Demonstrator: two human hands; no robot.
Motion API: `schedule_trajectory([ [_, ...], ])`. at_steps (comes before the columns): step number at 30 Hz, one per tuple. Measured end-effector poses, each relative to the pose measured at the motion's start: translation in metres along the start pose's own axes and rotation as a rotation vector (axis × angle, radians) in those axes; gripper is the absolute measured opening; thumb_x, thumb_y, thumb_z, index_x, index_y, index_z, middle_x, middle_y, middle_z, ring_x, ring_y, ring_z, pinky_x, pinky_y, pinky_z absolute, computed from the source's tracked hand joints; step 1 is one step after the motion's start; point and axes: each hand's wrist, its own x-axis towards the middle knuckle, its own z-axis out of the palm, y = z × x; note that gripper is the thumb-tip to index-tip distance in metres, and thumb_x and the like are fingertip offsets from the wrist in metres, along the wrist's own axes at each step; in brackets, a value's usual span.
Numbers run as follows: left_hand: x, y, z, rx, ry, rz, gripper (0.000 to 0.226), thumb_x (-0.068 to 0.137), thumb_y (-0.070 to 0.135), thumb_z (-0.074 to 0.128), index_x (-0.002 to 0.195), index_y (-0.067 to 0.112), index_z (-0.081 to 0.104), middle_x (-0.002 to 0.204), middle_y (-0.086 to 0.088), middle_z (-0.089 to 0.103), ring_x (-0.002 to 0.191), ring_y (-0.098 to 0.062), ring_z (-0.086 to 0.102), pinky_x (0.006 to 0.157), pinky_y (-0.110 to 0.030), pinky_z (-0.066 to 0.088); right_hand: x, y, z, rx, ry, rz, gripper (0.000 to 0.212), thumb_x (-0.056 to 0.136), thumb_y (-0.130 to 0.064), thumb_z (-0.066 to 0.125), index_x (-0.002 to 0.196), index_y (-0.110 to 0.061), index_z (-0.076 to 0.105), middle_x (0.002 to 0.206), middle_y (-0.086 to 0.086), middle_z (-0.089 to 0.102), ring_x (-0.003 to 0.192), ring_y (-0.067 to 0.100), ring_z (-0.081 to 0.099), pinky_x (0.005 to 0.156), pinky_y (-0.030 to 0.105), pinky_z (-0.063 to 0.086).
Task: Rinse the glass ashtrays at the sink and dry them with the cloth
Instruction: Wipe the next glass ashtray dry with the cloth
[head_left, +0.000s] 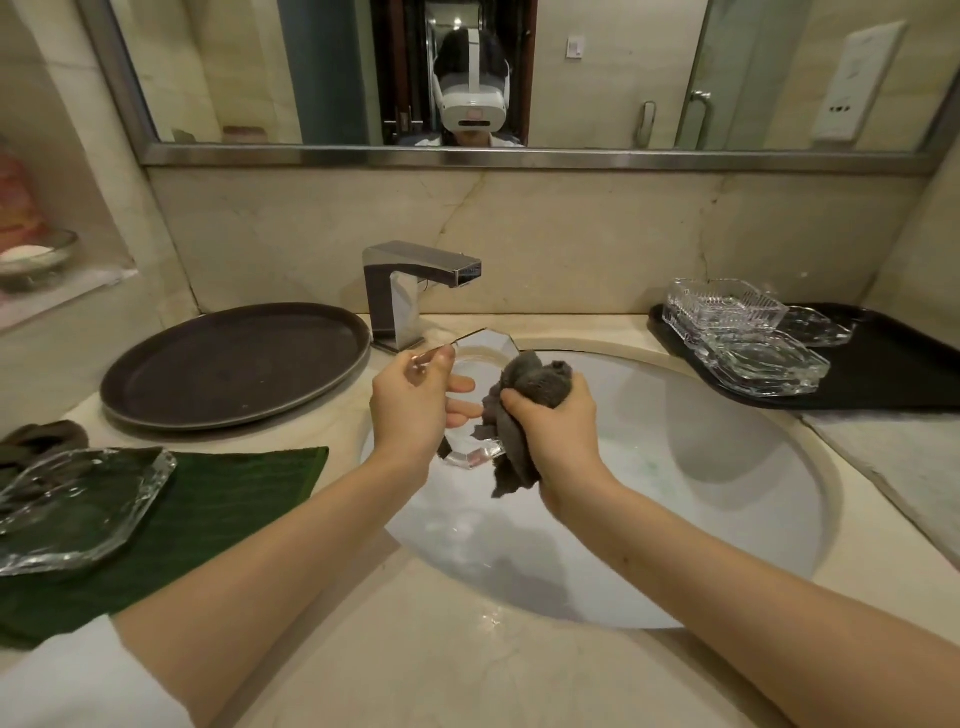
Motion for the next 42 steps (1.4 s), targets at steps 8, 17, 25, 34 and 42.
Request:
schedule_trajectory([
  [8,0.0,0.001,0.002,0.079,-0.257,-0.009,0.02,0.095,0.021,0.052,0.112,0.011,0.056,0.07,-0.006,0.068,0.05,-0.017,0.067,0.044,-0.018,0.049,0.029,-0.034,-0.033,-0.46,-0.315,-0.161,0.029,0.072,-0.013,0.075,0.092,-0.016,0.054,0.085,0.007,0.066,0.071,0.017,0.067,0.063,0.03,0.057],
  [17,-0.003,-0.001,0.0,0.148,-0.144,0.072,0.011,0.095,0.021,0.053,0.102,0.014,0.058,0.068,-0.005,0.066,0.046,-0.013,0.062,0.044,-0.019,0.047,0.004,-0.02,-0.014,-0.016,-0.213,0.05,0.007,0.085,-0.005,0.061,0.091,-0.001,0.059,0.07,0.021,0.064,0.047,0.029,0.06,0.048,0.03,0.053],
  [25,0.004,0.003,-0.005,-0.036,0.085,-0.053,0.017,0.095,0.026,0.05,0.105,0.012,0.055,0.077,-0.003,0.066,0.048,-0.004,0.064,0.044,-0.013,0.047,-0.006,0.0,0.005,0.233,-0.109,0.171,0.029,0.09,-0.015,0.058,0.116,-0.003,0.053,0.106,0.02,0.064,0.092,0.03,0.064,0.082,0.043,0.053],
  [34,0.006,0.016,-0.011,0.023,-0.437,-0.246,0.019,0.093,0.025,0.053,0.108,0.014,0.051,0.076,-0.008,0.07,0.062,-0.023,0.068,0.056,-0.028,0.053,0.033,-0.027,-0.029,-0.242,-0.099,-0.157,0.017,0.086,-0.011,0.063,0.1,-0.01,0.054,0.079,0.009,0.065,0.066,0.023,0.066,0.064,0.038,0.057],
  [42,0.0,0.007,-0.006,0.053,-0.384,-0.114,0.034,0.096,0.024,0.05,0.123,0.003,0.051,0.064,-0.011,0.07,0.05,-0.025,0.067,0.041,-0.021,0.048,0.015,-0.025,-0.019,-0.135,-0.225,-0.094,0.02,0.09,-0.007,0.057,0.108,-0.005,0.049,0.082,0.013,0.065,0.06,0.021,0.065,0.052,0.038,0.056],
])
